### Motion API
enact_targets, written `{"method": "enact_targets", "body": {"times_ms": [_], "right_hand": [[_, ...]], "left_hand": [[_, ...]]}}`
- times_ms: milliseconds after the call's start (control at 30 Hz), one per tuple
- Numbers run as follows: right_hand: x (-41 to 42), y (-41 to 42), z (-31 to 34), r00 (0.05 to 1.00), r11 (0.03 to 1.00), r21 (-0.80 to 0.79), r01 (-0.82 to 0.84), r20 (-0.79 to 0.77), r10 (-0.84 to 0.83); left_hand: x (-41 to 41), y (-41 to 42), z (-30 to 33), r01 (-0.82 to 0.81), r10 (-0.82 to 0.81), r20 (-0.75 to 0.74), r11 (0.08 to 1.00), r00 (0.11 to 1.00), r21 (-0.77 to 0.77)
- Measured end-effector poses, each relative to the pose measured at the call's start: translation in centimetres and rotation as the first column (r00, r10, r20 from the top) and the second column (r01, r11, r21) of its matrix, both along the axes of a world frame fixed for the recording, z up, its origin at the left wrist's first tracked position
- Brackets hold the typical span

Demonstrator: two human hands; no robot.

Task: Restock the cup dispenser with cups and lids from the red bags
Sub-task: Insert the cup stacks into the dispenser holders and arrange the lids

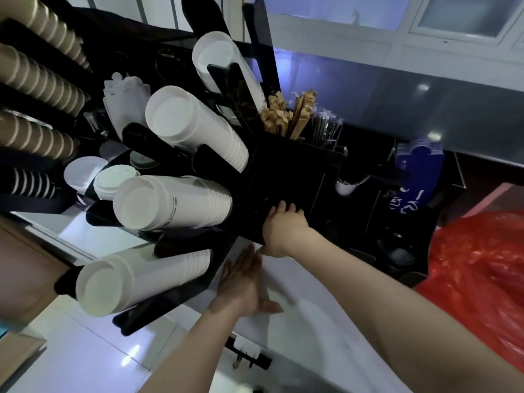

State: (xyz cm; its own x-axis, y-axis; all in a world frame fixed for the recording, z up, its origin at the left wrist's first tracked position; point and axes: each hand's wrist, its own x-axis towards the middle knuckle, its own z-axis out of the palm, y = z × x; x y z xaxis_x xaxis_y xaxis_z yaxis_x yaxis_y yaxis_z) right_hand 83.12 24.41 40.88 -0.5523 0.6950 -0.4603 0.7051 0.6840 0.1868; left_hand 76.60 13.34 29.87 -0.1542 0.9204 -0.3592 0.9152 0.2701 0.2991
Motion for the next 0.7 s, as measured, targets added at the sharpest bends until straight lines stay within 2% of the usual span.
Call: {"method": "enact_targets", "body": {"times_ms": [167,233,333,500,600,700], "right_hand": [[0.3,1.9,1.4,0.997,0.988,-0.134,-0.081,-0.03,0.078],[0.9,1.6,0.6,0.998,0.995,-0.086,-0.052,-0.025,0.05],[1.3,1.2,-0.5,0.993,1.0,-0.019,-0.015,-0.12,0.013],[2.4,1.0,-1.6,0.945,0.983,0.135,-0.124,-0.285,0.158],[2.9,1.0,-1.3,0.935,0.981,0.132,-0.139,-0.31,0.174],[4.1,0.0,-0.8,0.854,0.991,0.112,-0.078,-0.505,0.124]], "left_hand": [[0.0,-0.1,0.2,-0.007,0.007,-0.008,1.0,1.0,-0.014],[0.0,-0.1,0.2,-0.001,0.0,-0.008,1.0,1.0,-0.013],[0.0,0.0,0.3,0.01,-0.01,-0.015,1.0,1.0,-0.021],[0.1,0.0,0.6,-0.012,0.012,-0.008,0.999,1.0,-0.038],[0.4,0.0,1.0,-0.026,0.024,-0.027,0.998,0.999,-0.051],[0.9,0.0,1.5,-0.037,0.035,-0.031,0.998,0.999,-0.059]]}}
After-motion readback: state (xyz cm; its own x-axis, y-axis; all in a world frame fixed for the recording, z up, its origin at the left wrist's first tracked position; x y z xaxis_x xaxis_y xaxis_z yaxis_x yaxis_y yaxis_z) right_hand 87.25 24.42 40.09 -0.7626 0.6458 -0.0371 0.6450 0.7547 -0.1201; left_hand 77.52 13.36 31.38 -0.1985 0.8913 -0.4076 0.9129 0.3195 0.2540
